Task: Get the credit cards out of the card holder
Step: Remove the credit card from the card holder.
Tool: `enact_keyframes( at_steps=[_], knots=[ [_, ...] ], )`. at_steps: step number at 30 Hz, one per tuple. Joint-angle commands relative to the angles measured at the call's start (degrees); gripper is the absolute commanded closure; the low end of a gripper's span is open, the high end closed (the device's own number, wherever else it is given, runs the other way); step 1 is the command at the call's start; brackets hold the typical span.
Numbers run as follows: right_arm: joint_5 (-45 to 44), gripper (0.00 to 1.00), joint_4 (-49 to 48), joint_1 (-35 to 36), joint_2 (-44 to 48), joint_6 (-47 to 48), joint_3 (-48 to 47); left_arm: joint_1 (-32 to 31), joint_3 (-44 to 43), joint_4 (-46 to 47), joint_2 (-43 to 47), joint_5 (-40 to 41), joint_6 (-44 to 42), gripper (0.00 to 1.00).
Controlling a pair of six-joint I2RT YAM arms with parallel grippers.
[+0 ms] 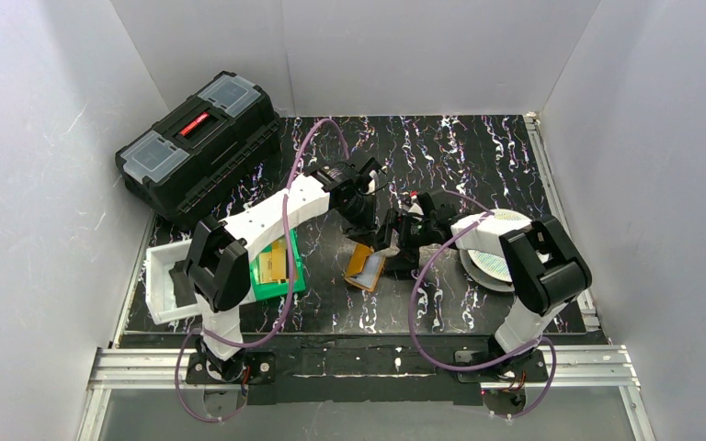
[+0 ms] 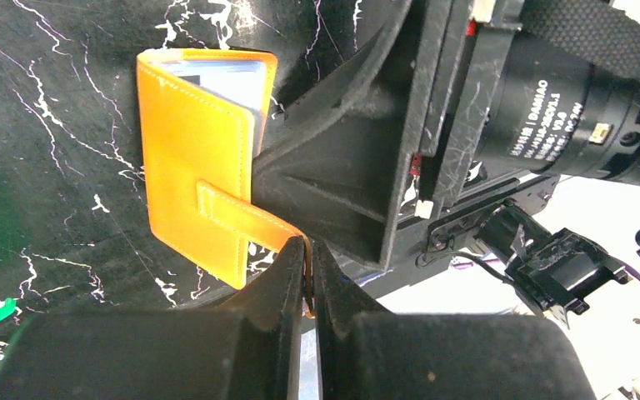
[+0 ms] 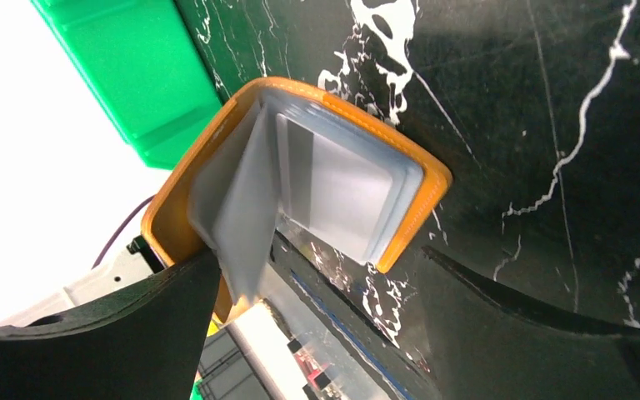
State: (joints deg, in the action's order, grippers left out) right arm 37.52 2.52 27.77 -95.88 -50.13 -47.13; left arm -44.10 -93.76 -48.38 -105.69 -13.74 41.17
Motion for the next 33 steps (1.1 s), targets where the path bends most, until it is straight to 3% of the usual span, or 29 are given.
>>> enact_keyframes(
  at_steps=[1, 6, 15, 29, 33],
  knots=[
    [2.49, 0.1, -6.25, 0.27, -2.61, -3.86, -0.69, -0.38, 0.33, -1.21, 2.66, -0.26, 0.61, 1.0],
    [1.54, 0.15, -5.68, 0.27, -3.17, -3.55, -0.45, 1.03, 5.89, 0.8, 4.66, 1.19, 2.25, 1.0],
    [-6.85, 0.2, 5.37, 0.27, 1.19, 1.57, -2.4, 8.63, 19.06, 1.87, 6.18, 9.89, -0.05, 1.0],
    [-18.35, 0.39, 18.74, 2.88, 5.51, 9.68, -7.81, 8.46, 21.83, 5.42, 2.57, 6.96, 0.73, 1.0],
    [-21.09, 0.43, 22.09, 5.23, 4.84, 11.29, -11.46, 8.42, 19.22, 1.67, 4.79, 10.8, -0.87, 0.81]
  ],
)
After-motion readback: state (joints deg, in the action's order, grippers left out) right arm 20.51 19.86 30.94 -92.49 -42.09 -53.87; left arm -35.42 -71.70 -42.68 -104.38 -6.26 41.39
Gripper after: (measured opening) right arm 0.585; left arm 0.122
